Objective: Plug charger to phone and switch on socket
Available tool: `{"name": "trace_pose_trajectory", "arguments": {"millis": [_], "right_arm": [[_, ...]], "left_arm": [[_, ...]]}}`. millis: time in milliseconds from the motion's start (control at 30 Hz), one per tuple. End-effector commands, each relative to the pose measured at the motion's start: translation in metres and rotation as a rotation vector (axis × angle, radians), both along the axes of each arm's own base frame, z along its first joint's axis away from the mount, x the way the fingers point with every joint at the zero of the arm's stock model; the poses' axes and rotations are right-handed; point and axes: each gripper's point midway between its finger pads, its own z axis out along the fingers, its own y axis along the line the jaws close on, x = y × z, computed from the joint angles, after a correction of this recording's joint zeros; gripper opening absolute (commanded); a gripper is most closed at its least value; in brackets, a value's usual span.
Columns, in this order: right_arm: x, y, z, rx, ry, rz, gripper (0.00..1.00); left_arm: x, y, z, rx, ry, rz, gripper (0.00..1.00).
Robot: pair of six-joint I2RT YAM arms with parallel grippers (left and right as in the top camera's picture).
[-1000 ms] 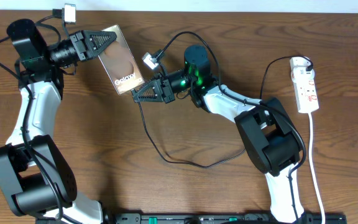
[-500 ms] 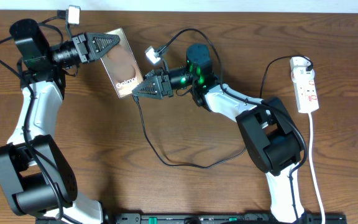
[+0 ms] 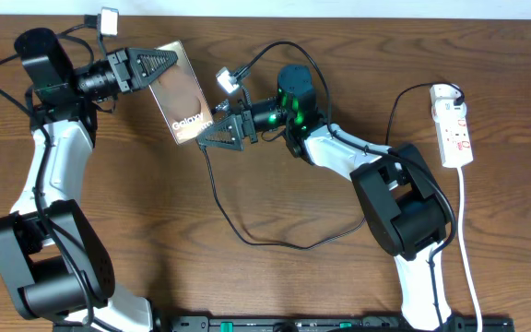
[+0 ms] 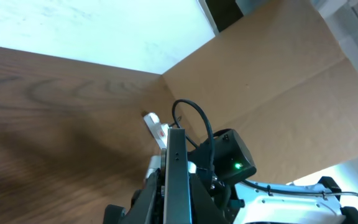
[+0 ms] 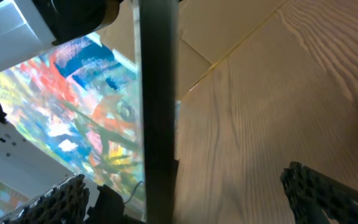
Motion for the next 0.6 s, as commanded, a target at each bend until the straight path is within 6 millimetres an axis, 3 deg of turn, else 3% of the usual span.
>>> {"name": "trace_pose_trajectory", "arguments": {"millis": [0,300,433,567], "right_arm": [[0.001,-0.003,0.013,0.024,-0.047,0.013,0.99],[0.02,-0.027,0.013,0.02,-0.042,-0.02,0.99],[0.027,-0.037,0.011,0.014,-0.032,-0.025,0.99],[0.027,-0.038,0.009,0.004,-0.013,-0.026,0.99]], "left_arm": [[0.006,0.015,-0.002,0.006,0.007,0.057,0.08],[0.005,0.078,-0.017,-0.026,0.118,0.206,0.08],[0.001,0.106,-0.041,-0.017,0.212,0.307,0.07],[-0.004,0.12,-0.09,0.095,0.383,0.443,0.08]]}}
